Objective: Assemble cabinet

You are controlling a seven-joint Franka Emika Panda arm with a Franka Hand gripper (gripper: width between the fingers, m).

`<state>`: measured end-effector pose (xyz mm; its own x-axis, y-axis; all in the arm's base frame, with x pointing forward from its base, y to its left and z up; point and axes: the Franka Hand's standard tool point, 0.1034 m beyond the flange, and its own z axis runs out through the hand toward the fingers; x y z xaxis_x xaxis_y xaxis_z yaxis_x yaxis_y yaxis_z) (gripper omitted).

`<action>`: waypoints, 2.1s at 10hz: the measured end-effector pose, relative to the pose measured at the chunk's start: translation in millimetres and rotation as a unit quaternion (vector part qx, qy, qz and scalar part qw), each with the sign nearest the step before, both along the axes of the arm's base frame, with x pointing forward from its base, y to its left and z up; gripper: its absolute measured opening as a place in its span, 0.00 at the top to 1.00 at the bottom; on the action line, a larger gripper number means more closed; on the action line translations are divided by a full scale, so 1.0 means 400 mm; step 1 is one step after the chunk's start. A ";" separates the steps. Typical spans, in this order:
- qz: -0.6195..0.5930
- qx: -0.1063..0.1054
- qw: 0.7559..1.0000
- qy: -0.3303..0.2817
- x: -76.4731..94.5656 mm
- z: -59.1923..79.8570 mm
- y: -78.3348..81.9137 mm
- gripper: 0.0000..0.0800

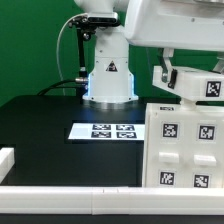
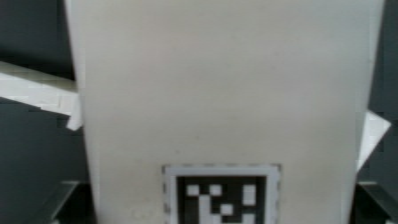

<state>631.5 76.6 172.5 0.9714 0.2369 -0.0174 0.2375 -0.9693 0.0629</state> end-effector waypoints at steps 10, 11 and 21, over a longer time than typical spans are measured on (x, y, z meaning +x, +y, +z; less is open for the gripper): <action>0.000 0.001 1.000 -0.018 -0.007 -0.038 0.005 0.30; 0.000 0.001 1.000 -0.018 -0.007 -0.038 0.005 0.30; -0.380 0.016 0.923 -0.053 -0.004 -0.041 -0.001 0.30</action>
Offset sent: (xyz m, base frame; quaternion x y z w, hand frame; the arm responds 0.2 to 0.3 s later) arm -0.0152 -0.0011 -0.0041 -0.0128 0.0062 -0.0060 0.9999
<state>630.0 76.2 156.3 0.8531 -0.5152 0.0824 -0.5180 -0.8553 0.0143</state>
